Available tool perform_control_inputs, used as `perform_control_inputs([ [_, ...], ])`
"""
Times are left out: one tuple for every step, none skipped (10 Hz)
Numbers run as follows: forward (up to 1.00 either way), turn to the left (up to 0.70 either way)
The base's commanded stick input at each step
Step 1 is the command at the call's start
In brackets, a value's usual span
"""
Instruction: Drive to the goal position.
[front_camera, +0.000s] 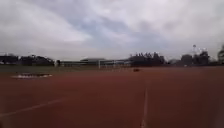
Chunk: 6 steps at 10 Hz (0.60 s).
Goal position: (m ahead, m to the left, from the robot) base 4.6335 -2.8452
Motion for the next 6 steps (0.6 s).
perform_control_inputs([
  [0.70, -0.35],
  [0.70, -0.35],
  [0.70, -0.16],
  [0.70, 0.00],
  [0.70, 0.00],
  [0.70, 0.00],
])
